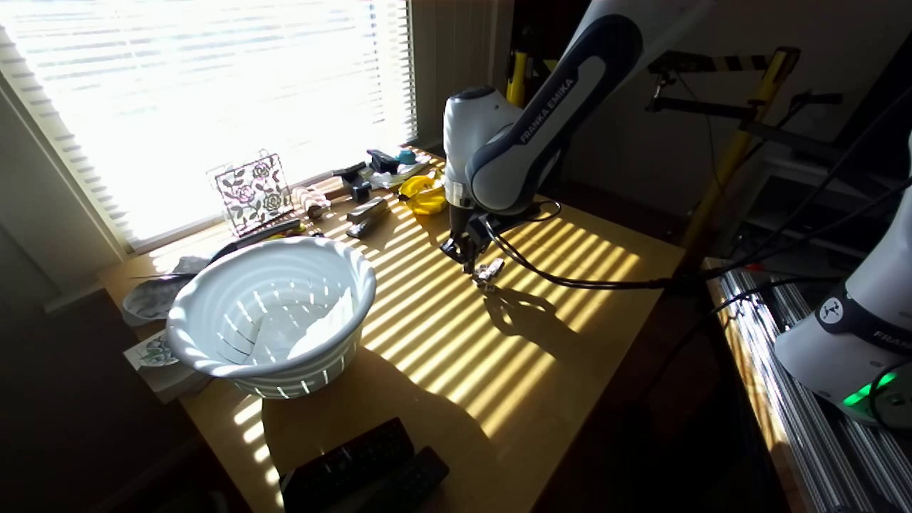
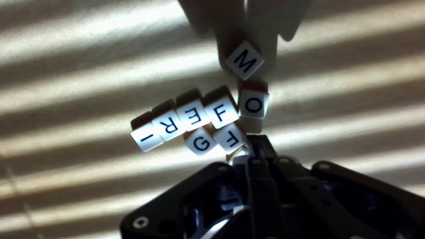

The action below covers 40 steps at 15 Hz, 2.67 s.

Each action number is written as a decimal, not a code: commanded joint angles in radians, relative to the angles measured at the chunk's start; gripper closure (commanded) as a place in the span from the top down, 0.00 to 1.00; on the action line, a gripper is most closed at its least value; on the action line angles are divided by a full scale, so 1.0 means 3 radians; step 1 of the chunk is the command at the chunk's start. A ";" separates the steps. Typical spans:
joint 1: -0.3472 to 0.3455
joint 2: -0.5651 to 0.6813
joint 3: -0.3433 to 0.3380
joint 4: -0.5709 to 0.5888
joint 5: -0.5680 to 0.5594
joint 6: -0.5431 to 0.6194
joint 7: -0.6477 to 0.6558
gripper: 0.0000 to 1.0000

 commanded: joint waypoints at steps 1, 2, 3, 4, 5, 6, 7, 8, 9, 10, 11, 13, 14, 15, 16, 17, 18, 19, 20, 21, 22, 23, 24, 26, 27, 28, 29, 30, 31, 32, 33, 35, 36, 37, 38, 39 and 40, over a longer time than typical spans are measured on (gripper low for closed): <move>-0.0021 -0.0063 -0.0009 -0.0079 0.0055 0.0011 -0.0046 0.00; -0.0026 -0.0066 -0.0012 -0.0084 0.0058 0.0010 -0.0048 0.00; -0.0029 -0.0064 -0.0016 -0.0086 0.0057 0.0007 -0.0045 0.00; -0.0031 -0.0055 -0.0021 -0.0085 0.0056 0.0001 -0.0038 0.00; -0.0040 -0.0045 -0.0017 -0.0082 0.0063 -0.0002 -0.0040 0.00; -0.0047 -0.0039 -0.0014 -0.0080 0.0069 -0.0002 -0.0040 0.00; -0.0055 -0.0033 -0.0008 -0.0077 0.0078 -0.0001 -0.0043 0.00; -0.0063 -0.0025 -0.0001 -0.0069 0.0087 -0.0002 -0.0044 0.00; -0.0067 -0.0020 0.0002 -0.0064 0.0090 -0.0007 -0.0045 0.00; -0.0068 -0.0014 0.0002 -0.0061 0.0092 -0.0005 -0.0038 0.00; -0.0070 -0.0014 0.0006 -0.0062 0.0096 -0.0005 -0.0038 0.00; -0.0065 -0.0014 0.0007 -0.0068 0.0098 -0.0004 -0.0030 0.00; -0.0066 -0.0013 0.0011 -0.0069 0.0102 -0.0006 -0.0029 0.00; -0.0064 -0.0012 0.0012 -0.0074 0.0106 0.0001 -0.0022 0.00; -0.0065 -0.0010 0.0013 -0.0077 0.0109 0.0008 -0.0020 0.00; -0.0069 -0.0008 0.0019 -0.0079 0.0117 0.0013 -0.0020 0.00; -0.0070 -0.0006 0.0022 -0.0079 0.0128 0.0015 -0.0013 0.00; -0.0073 -0.0007 0.0028 -0.0082 0.0142 0.0019 -0.0013 0.00; -0.0076 -0.0009 0.0038 -0.0088 0.0166 0.0032 -0.0013 0.00; -0.0075 -0.0009 0.0045 -0.0091 0.0187 0.0039 -0.0006 0.00; -0.0078 -0.0009 0.0055 -0.0090 0.0217 0.0043 -0.0003 0.00; -0.0075 -0.0007 0.0058 -0.0088 0.0240 0.0049 0.0007 0.00; -0.0071 -0.0006 0.0060 -0.0084 0.0261 0.0052 0.0021 0.00; -0.0056 0.0006 0.0055 -0.0065 0.0299 0.0047 0.0072 0.00; -0.0050 0.0011 0.0056 -0.0055 0.0316 0.0046 0.0100 0.00; -0.0043 0.0018 0.0056 -0.0046 0.0333 0.0045 0.0128 0.00; -0.0037 0.0023 0.0055 -0.0035 0.0348 0.0037 0.0159 0.00; -0.0031 0.0028 0.0057 -0.0026 0.0360 0.0034 0.0186 0.00; -0.0024 0.0034 0.0057 -0.0013 0.0367 0.0029 0.0218 0.00; -0.0016 0.0039 0.0057 -0.0001 0.0372 0.0022 0.0252 0.00; -0.0009 0.0045 0.0059 0.0010 0.0376 0.0019 0.0280 0.00; 0.0014 0.0060 0.0058 0.0040 0.0364 0.0014 0.0351 0.00; 0.0023 0.0068 0.0060 0.0059 0.0358 0.0008 0.0376 0.00; 0.0031 0.0076 0.0062 0.0078 0.0355 -0.0001 0.0401 0.00; 0.0043 0.0085 0.0060 0.0096 0.0347 -0.0003 0.0430 0.00; 0.0050 0.0092 0.0063 0.0112 0.0345 -0.0010 0.0449 0.00; 0.0061 0.0099 0.0063 0.0129 0.0339 -0.0017 0.0471 0.00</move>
